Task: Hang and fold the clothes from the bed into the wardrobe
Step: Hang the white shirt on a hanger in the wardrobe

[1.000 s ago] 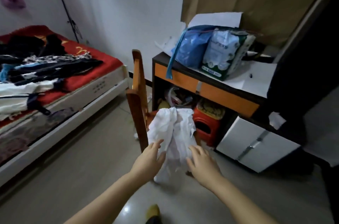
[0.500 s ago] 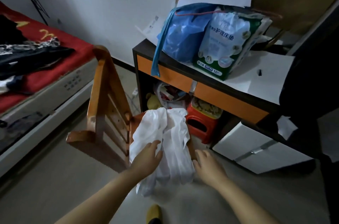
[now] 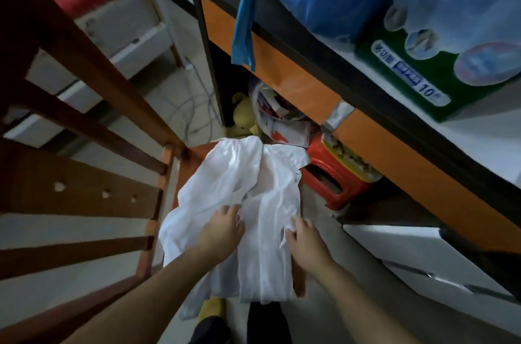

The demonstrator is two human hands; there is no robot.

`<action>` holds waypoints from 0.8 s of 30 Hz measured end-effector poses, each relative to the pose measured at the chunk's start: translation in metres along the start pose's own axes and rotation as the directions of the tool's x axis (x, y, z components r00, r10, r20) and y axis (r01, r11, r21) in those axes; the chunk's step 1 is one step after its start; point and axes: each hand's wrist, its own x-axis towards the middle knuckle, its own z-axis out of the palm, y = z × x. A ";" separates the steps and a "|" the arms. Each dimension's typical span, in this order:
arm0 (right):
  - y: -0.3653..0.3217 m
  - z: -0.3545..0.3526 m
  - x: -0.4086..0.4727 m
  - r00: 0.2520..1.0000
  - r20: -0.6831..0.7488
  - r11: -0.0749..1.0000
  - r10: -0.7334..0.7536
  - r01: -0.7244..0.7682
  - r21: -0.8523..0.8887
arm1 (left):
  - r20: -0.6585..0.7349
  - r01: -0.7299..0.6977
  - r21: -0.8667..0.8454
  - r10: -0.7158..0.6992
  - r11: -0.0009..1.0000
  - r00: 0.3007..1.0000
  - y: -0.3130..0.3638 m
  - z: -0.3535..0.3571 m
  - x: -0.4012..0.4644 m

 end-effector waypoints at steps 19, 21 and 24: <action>-0.024 0.029 0.169 0.972 -0.095 0.795 0.214 -0.117 0.595 | -0.278 0.306 -0.384 -0.426 0.871 0.861 -0.058 0.008 0.083; -0.022 0.025 0.151 0.975 -0.057 0.714 0.214 -0.116 0.690 | -0.290 0.252 -0.566 -0.475 0.785 0.831 -0.053 0.002 0.061; -0.032 0.004 0.115 0.979 -0.026 0.651 0.200 -0.113 0.751 | -0.287 0.234 -0.707 -0.573 0.668 0.768 -0.048 -0.023 0.012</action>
